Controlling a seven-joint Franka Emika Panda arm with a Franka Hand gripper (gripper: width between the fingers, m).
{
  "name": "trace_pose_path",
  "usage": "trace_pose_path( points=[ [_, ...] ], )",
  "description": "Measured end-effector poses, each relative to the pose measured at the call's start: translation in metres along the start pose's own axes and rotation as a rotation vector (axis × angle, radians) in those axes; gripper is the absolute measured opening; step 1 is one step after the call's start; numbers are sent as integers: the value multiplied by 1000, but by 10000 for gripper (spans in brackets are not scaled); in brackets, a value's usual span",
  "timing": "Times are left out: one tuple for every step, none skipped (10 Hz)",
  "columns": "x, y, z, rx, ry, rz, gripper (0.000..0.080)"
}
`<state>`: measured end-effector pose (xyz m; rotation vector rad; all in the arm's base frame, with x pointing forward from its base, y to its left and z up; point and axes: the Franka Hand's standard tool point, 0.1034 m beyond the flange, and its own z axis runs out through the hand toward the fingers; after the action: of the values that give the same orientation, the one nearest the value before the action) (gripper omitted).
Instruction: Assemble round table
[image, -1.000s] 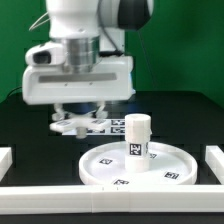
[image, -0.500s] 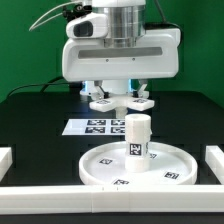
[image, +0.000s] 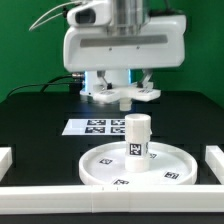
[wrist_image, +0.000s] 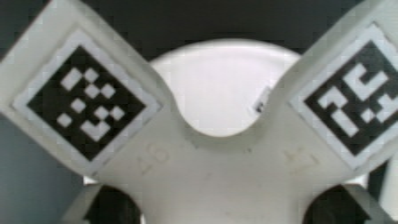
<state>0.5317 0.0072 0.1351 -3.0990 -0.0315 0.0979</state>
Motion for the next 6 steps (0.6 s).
trace_pose_path(
  points=[
    [9, -5, -6, 0, 5, -16, 445],
    [8, -3, -3, 1, 4, -12, 445],
    [7, -3, -2, 1, 2, -12, 445],
    [7, -3, -2, 1, 2, -12, 445],
    [9, -5, -3, 0, 0, -15, 445],
    [24, -10, -7, -1, 6, -25, 445]
  ],
)
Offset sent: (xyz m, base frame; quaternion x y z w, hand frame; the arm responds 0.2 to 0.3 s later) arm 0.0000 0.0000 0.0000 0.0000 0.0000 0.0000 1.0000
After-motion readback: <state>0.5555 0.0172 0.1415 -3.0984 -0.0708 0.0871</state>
